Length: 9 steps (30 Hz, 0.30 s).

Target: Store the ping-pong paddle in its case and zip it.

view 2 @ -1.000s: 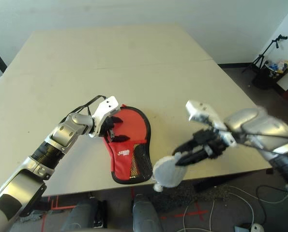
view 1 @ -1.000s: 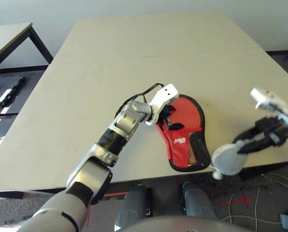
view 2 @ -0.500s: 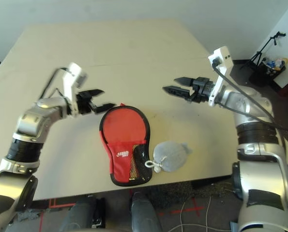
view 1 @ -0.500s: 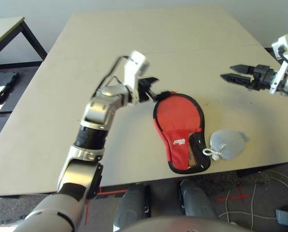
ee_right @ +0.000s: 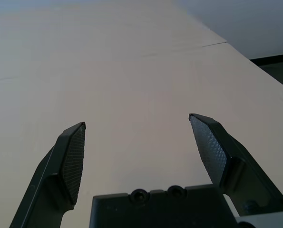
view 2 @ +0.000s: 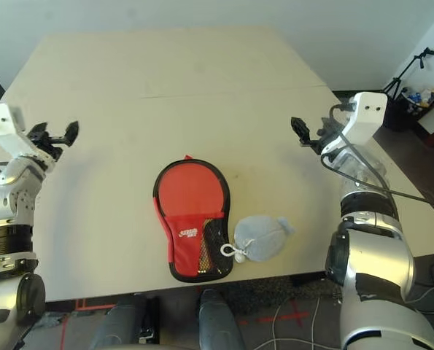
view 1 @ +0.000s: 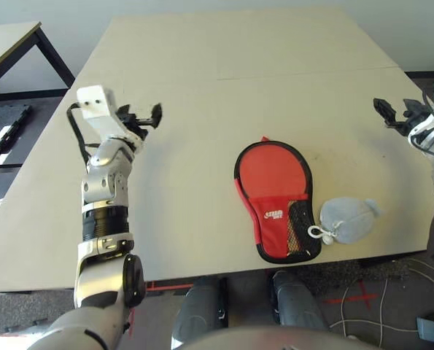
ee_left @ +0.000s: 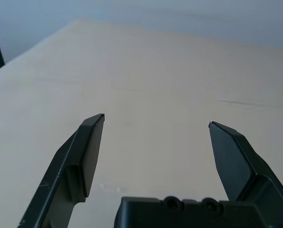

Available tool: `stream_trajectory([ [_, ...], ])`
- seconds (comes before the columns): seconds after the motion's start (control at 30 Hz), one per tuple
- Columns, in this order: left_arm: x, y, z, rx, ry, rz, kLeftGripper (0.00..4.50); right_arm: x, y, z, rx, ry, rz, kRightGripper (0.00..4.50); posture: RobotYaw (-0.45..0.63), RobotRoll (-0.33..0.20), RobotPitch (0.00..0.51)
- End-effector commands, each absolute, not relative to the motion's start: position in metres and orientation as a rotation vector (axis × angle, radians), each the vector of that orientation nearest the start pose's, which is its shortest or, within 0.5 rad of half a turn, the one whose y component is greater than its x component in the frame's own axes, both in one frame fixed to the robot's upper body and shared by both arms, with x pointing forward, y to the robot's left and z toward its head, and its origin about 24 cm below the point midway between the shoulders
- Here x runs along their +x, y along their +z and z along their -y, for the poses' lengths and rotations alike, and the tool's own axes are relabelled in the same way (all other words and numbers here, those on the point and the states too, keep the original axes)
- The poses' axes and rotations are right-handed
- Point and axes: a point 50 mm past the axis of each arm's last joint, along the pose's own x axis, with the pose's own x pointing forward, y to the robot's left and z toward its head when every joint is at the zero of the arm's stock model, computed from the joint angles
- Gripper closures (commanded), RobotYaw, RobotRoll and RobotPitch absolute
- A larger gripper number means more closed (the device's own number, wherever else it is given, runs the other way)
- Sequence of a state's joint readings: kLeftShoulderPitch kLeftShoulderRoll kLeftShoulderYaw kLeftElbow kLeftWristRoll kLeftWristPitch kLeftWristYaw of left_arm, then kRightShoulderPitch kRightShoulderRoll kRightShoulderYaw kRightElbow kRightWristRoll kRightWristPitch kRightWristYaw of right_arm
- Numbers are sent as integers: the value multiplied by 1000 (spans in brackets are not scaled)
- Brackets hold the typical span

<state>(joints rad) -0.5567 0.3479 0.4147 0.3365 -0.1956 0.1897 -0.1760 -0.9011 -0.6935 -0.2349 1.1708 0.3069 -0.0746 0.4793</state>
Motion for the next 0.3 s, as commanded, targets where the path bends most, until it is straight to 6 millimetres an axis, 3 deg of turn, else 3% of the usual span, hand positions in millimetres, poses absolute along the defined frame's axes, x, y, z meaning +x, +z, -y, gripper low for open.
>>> stream_trajectory([
  [0.03, 329, 129, -291, -57, 230, 114, 0, 355, 151, 350, 9, -131, -4, 26, -46, 0, 76],
  [0.3, 323, 115, -299, -58, 282, 102, 0, 350, 144, 357, 5, -185, -21, 26, -45, 0, 68],
])
